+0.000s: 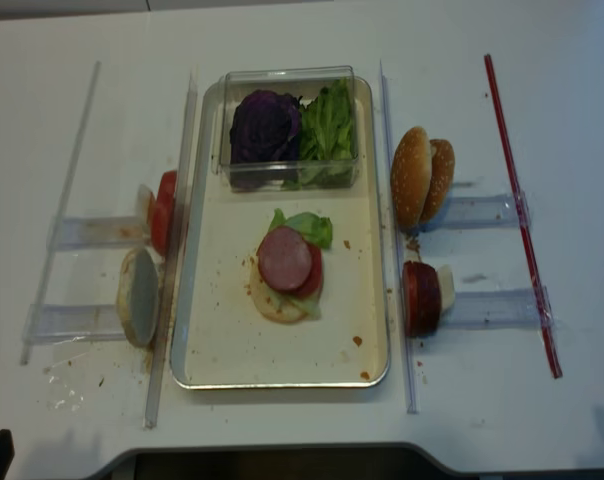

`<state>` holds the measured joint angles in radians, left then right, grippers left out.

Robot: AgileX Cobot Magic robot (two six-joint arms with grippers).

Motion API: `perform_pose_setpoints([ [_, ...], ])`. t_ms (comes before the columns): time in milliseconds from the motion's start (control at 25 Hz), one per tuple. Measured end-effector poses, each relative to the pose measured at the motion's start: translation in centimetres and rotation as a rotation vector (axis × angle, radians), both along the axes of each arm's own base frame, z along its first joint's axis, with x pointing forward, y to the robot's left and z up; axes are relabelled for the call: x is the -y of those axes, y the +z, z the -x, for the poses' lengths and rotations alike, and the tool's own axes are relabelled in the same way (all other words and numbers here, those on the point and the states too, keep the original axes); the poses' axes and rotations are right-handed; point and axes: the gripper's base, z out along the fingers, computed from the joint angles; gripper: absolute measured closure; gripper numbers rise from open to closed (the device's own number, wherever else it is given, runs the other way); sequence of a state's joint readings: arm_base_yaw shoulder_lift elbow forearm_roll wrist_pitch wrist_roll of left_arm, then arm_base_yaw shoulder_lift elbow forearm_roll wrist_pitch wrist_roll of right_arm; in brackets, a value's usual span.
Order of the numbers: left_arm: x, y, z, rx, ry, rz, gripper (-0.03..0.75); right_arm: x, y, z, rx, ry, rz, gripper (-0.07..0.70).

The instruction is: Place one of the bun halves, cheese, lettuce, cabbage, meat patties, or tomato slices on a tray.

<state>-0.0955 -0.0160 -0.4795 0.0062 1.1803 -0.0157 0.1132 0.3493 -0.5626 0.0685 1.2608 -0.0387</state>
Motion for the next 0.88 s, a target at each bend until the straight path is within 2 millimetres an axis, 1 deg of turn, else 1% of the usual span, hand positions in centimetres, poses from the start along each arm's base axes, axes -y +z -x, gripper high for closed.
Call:
perform_pose_setpoints([
  [120, 0.1, 0.0, 0.0, 0.0, -0.003, 0.005, 0.493, 0.1, -0.9, 1.3, 0.048, 0.0, -0.005, 0.26],
  [280, 0.0, 0.0, 0.0, 0.0, 0.0, 0.0, 0.493, 0.3, -1.1, 2.7, 0.148, 0.0, -0.017, 0.288],
  [400, 0.0, 0.0, 0.0, 0.0, 0.0, 0.0, 0.493, 0.4, -1.0, 3.5, 0.262, -0.003, -0.031, 0.311],
  [560, 0.0, 0.0, 0.0, 0.0, 0.0, 0.0, 0.492, 0.4, -1.3, 4.1, 0.353, -0.003, -0.048, 0.343],
  [720, 0.0, 0.0, 0.0, 0.0, 0.0, 0.0, 0.492, 0.4, -1.3, 4.3, 0.374, 0.007, -0.054, 0.373],
  [880, 0.0, 0.0, 0.0, 0.0, 0.0, 0.0, 0.492, 0.2, -1.4, 4.2, 0.382, 0.031, -0.047, 0.382],
])
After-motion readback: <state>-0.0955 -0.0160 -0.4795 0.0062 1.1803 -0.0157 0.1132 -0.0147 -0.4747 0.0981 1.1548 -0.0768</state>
